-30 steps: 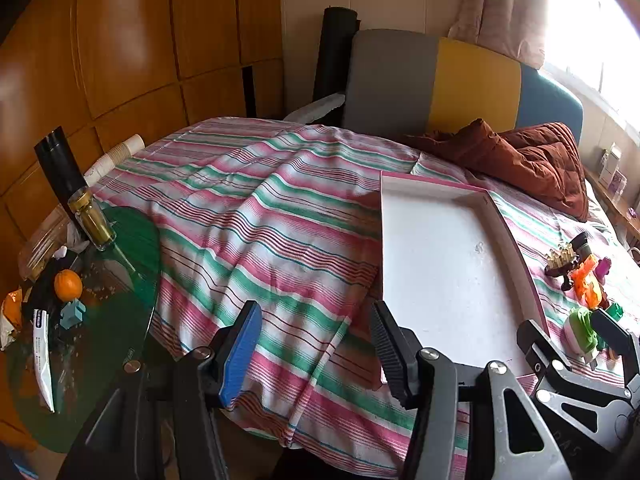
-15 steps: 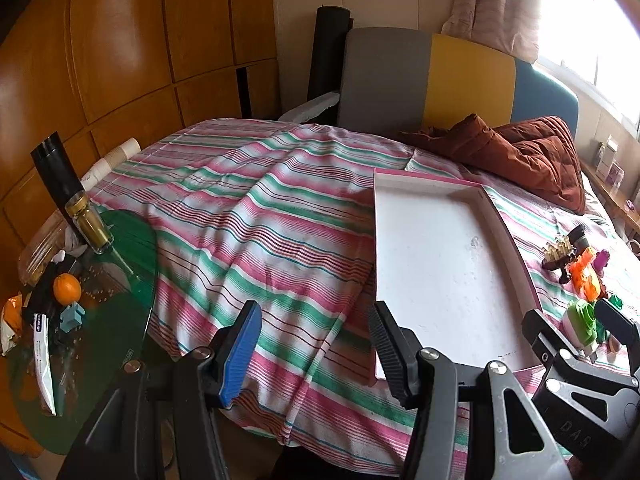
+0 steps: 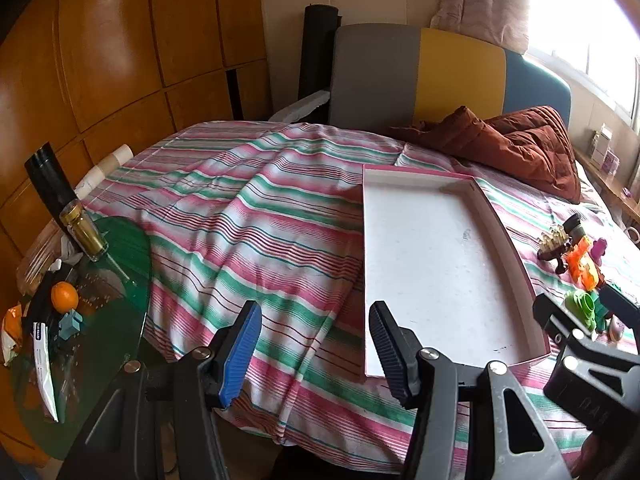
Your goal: Organize rigid objects
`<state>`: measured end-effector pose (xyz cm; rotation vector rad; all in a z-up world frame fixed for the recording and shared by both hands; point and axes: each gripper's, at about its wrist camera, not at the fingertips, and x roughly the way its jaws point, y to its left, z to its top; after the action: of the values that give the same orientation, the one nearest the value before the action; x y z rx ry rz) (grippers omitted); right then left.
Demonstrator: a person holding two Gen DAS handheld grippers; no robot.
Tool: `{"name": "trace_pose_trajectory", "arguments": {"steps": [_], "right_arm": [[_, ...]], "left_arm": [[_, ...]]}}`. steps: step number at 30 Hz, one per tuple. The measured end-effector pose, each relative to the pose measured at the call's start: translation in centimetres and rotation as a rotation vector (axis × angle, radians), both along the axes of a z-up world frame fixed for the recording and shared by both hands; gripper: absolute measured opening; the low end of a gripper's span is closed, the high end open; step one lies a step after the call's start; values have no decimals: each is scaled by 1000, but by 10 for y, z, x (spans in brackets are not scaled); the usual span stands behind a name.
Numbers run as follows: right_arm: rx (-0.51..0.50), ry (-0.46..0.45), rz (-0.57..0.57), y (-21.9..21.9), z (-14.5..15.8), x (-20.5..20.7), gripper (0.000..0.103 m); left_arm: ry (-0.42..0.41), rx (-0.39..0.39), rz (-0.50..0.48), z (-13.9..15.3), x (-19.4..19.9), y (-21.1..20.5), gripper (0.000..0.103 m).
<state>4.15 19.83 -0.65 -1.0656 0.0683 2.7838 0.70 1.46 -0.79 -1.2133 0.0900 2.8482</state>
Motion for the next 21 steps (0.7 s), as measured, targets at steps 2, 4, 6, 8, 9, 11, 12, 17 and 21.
{"name": "trace_pose_trajectory", "arguments": {"steps": [2,4,6,8,9,11,12,17,21], "right_arm": [[-8,4,-11,8,2,0,103],[-15,9,-27,17,4,0,103],[-18,15,-40,26,6,1,103],[-26,18,-45,37,8,1,103],[-31,21,-48,44,10,1,103],[-30,28,-54,57,13,2,103],[-27,34,-60,64,16,3,103],[-27,42,-90,103,24,9,103],[-98,50,-152,152,31,18,103]], "left_arm": [[1,-3,-7,0,-1,2,57],[0,-3,-18,0,-1,4,57],[-1,-4,-33,0,-1,8,57],[-7,7,-61,-1,-1,11,57],[-8,16,-79,0,-2,13,57],[0,35,-127,1,-1,18,57],[2,44,-146,1,-1,22,57],[12,83,-240,4,1,43,57],[8,77,-329,5,1,67,57]]}}
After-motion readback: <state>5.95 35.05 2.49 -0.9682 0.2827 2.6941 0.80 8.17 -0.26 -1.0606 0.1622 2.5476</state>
